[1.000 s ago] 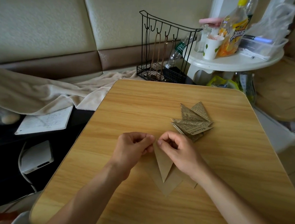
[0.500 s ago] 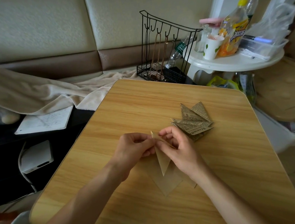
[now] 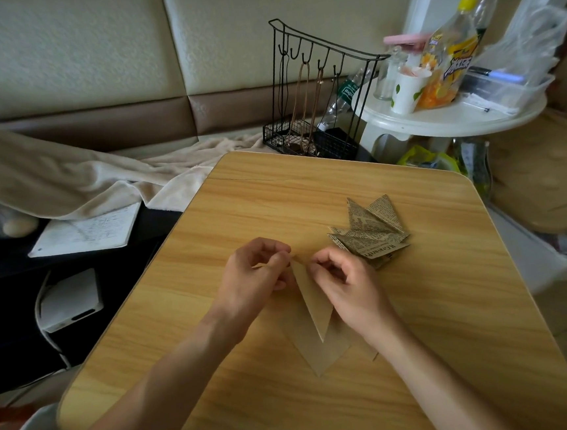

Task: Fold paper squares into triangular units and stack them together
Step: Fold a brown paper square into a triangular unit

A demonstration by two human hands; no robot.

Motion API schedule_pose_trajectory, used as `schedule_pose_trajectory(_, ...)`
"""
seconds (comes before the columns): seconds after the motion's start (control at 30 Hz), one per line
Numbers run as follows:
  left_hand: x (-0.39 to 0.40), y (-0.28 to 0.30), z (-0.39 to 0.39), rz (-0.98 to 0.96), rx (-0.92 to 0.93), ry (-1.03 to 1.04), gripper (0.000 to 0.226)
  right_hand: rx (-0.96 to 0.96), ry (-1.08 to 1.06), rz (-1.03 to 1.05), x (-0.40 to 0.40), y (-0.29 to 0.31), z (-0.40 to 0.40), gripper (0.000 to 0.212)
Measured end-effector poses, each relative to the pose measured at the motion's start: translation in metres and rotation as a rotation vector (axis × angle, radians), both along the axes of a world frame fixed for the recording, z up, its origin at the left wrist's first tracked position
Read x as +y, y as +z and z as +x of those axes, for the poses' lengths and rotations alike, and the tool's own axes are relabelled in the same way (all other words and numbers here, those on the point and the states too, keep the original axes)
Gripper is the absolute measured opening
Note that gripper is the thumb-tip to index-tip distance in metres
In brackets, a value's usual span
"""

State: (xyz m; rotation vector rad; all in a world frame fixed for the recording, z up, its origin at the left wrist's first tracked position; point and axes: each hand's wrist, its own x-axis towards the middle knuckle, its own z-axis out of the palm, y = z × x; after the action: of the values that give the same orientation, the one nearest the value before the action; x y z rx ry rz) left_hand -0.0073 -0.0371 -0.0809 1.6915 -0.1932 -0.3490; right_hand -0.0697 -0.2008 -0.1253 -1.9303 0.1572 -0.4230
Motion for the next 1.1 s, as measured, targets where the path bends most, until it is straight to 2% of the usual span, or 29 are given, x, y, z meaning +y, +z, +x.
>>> schedule_pose_trajectory(0.4,0.0021,0.0025,-0.0016,0.027,0.025,-0.056,0.012,-0.014,0.037,-0.025,-0.0003,-0.0007,0.0001,0.01)
schedule_pose_trajectory(0.8,-0.0002,0.0061,-0.0024,-0.037,0.126,-0.097,0.014,-0.063,0.117,0.021,0.0006,0.0039,-0.0019,0.011)
schedule_pose_trajectory(1.1,0.0005,0.0098,-0.0002,-0.154,0.304,-0.089,0.009,-0.064,0.132,0.007,0.0009,0.005,-0.002,0.013)
